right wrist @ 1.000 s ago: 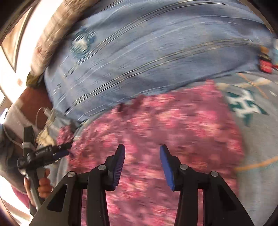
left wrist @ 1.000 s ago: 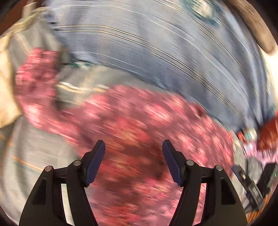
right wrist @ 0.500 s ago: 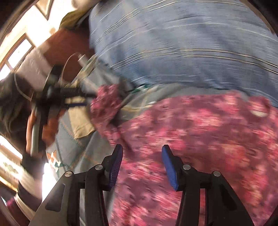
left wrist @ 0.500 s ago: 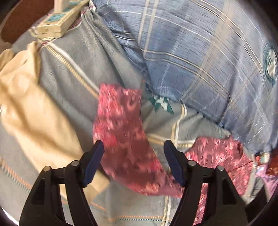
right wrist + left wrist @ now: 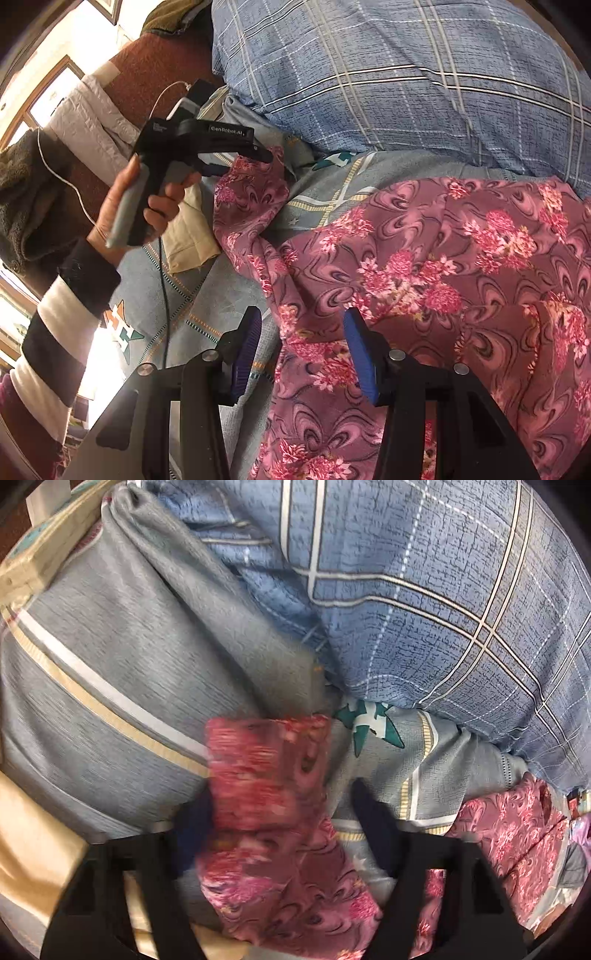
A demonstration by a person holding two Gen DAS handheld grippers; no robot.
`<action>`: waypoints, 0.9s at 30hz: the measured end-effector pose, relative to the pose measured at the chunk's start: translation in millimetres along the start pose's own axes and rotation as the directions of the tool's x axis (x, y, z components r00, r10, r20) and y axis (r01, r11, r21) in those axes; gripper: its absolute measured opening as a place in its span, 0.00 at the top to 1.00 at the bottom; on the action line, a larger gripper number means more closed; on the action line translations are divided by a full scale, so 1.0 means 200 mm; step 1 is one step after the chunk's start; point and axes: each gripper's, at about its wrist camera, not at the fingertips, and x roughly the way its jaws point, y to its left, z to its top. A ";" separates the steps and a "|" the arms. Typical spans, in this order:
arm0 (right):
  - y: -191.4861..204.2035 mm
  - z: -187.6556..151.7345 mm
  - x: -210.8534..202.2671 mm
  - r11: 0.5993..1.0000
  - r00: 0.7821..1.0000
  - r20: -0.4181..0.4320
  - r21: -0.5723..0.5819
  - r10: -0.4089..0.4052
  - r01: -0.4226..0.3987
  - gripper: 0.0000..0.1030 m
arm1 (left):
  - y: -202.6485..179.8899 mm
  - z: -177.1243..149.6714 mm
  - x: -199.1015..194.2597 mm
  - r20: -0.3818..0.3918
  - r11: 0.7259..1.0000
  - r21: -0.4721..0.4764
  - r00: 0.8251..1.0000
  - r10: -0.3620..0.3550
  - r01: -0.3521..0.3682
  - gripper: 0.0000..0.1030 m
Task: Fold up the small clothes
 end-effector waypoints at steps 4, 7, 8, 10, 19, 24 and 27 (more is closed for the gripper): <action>-0.04 -0.02 -0.07 0.999 1.000 0.028 0.036 0.015 -0.016 0.53 | 0.02 -0.05 0.03 -0.026 0.999 -0.033 0.999 -0.031 0.030 0.90; -0.08 -0.06 -0.15 0.998 0.998 0.056 0.053 0.019 -0.022 0.53 | -0.01 -0.05 -0.10 0.049 0.998 -0.002 0.996 -0.068 0.069 0.91; -0.09 -0.08 -0.18 0.998 0.998 0.064 0.060 0.018 -0.021 0.53 | -0.03 -0.06 -0.14 0.064 0.996 0.001 0.994 -0.092 0.092 0.91; -0.13 -0.12 -0.24 0.997 0.997 0.081 0.076 0.014 -0.020 0.53 | -0.10 -0.10 -0.31 0.111 0.989 0.038 0.983 -0.149 0.146 0.91; -0.39 -0.39 -0.66 0.979 0.981 0.179 0.203 -0.072 0.035 0.53 | -0.75 -0.35 -0.99 0.206 0.891 0.350 0.904 -0.375 0.290 0.91; -0.62 -0.61 -0.99 0.945 0.955 0.247 0.317 -0.164 0.081 0.51 | -1.25 -0.49 -1.02 0.143 0.799 0.485 0.869 -0.474 0.356 0.91; -0.73 -0.74 -1.16 0.922 0.935 0.281 0.375 -0.217 0.101 0.48 | -1.59 -0.60 -0.84 0.034 0.746 0.527 0.867 -0.497 0.406 0.91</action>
